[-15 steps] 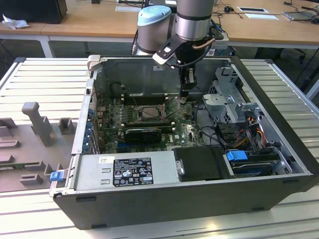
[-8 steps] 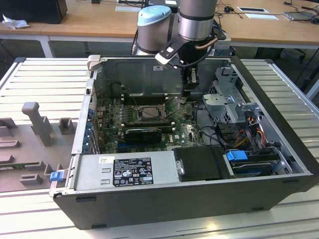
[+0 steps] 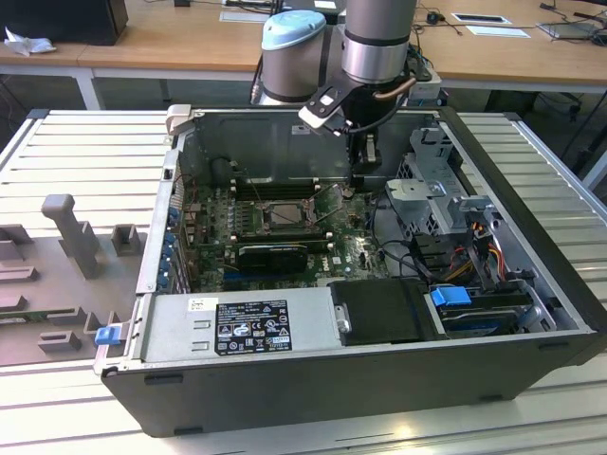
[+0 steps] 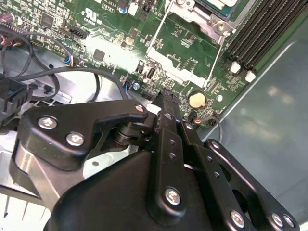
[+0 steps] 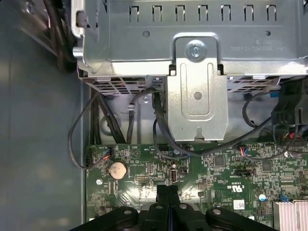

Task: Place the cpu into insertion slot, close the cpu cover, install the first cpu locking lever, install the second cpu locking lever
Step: 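Close the cpu cover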

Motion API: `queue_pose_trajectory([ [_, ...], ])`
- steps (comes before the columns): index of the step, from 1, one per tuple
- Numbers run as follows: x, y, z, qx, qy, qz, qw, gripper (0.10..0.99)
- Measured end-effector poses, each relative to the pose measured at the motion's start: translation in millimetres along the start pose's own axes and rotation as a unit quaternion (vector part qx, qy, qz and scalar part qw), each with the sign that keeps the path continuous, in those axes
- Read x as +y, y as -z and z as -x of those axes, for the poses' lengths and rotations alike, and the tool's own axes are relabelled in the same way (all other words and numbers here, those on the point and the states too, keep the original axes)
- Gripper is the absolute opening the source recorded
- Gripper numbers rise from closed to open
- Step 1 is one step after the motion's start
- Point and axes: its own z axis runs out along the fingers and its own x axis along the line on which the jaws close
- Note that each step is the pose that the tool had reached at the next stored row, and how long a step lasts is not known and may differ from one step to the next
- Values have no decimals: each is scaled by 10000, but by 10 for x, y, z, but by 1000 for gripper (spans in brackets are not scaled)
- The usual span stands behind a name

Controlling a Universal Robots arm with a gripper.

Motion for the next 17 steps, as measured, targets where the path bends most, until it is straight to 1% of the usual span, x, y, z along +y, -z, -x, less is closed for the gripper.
queue_pose_trajectory([
  [2, 0, -42, -1, 0, 0, -1, 10000, 106],
  [5, -3, -129, -2, 15, -1, -16, 10000, 106],
  [8, -7, -199, -3, 15, -1, -36, 10000, 106],
  [9, -9, -214, -3, 15, 0, -52, 10000, 106],
  [11, -25, -220, -3, 14, 5, -55, 10000, 106],
  [13, -38, -225, -3, 14, 8, -74, 10000, 106],
  [17, -84, -223, -1, 14, 11, -74, 10000, 106],
])
